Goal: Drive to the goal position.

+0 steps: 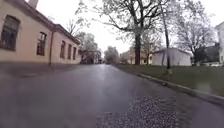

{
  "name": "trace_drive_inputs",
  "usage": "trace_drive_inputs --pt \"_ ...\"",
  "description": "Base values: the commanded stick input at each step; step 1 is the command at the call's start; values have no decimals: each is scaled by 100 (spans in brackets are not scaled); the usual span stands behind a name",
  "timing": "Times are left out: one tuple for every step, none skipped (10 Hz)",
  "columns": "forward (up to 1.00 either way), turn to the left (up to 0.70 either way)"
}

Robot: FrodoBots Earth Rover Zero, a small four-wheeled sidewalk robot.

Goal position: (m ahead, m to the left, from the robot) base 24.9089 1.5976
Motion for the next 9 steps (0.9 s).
trace_drive_inputs --pt "100 36" --pt "100 40" --pt "100 20" --pt "100 0" --pt "100 0" --pt "100 0" --pt "100 0" --pt "100 0" --pt "100 0"
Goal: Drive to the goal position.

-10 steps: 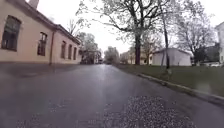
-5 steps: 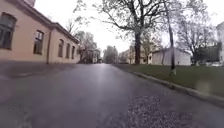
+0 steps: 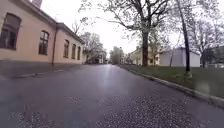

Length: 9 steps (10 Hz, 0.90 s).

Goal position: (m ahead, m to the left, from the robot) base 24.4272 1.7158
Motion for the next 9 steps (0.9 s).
trace_drive_inputs --pt "100 0" --pt "100 0" --pt "100 0" --pt "100 0" --pt "100 0" --pt "100 0" --pt "100 0" --pt "100 0" --pt "100 0"
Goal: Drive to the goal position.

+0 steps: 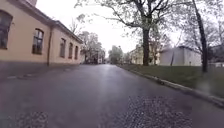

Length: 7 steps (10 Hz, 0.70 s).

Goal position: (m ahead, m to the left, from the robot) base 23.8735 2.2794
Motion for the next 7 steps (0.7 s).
trace_drive_inputs --pt "100 0" --pt "100 2" --pt "100 11" --pt "100 40" --pt "100 16" --pt "100 7" --pt "100 2"
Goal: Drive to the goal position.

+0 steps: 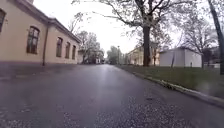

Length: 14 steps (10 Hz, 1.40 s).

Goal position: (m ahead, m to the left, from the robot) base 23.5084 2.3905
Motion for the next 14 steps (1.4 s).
trace_drive_inputs --pt "100 0" --pt "100 0" --pt "100 0" --pt "100 0" --pt "100 0" --pt "100 0" --pt "100 15" --pt "100 40" --pt "100 40" --pt "100 9" --pt "100 0" --pt "100 0" --pt "100 0" --pt "100 0"
